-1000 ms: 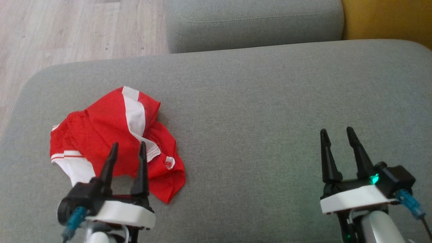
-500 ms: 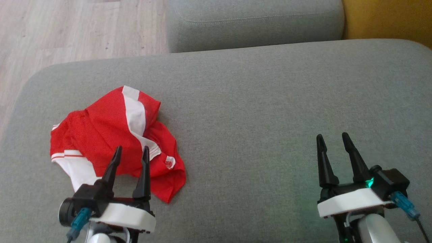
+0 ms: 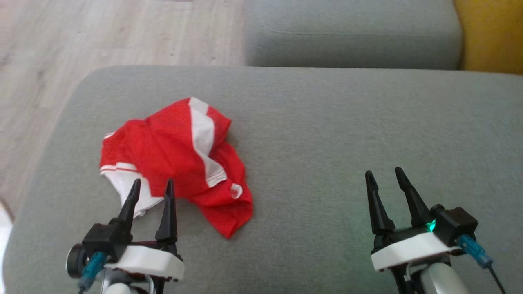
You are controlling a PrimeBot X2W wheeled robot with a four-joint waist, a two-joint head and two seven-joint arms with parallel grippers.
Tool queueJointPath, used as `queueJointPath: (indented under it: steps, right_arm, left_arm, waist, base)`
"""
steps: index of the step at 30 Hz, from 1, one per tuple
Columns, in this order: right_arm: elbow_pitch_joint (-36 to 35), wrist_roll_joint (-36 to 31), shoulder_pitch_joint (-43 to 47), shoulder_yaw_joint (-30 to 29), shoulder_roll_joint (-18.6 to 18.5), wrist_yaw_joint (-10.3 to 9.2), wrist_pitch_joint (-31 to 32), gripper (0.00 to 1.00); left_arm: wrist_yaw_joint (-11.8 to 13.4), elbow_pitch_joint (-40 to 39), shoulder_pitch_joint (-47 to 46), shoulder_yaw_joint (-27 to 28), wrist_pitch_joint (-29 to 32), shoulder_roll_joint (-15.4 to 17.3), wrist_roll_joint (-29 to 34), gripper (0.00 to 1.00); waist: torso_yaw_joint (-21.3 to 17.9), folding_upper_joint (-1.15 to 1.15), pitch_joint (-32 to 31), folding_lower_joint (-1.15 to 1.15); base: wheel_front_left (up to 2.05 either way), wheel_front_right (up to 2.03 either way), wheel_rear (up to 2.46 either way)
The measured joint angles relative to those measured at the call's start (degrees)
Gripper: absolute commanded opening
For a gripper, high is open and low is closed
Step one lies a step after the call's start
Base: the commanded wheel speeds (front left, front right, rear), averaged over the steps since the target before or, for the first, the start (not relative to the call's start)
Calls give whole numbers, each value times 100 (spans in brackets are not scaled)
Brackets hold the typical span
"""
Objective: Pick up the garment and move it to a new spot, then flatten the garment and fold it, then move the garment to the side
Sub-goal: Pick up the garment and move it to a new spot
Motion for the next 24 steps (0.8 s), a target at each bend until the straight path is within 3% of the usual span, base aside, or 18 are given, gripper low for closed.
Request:
queueJointPath:
  steps: [15, 24]
  right_arm:
    - [94, 246, 95, 369, -4, 0, 0, 100]
    - [112, 266, 96, 458, -3, 0, 0, 100]
  left_arm:
    - [-67, 71, 112, 321, 0, -1, 111, 100]
    - [-159, 96, 109, 483, 0, -1, 118, 100]
  waist:
    - [1129, 0, -140, 0]
    - [1324, 0, -162, 0]
  base:
    - [0, 0, 0]
    - [0, 0, 0]
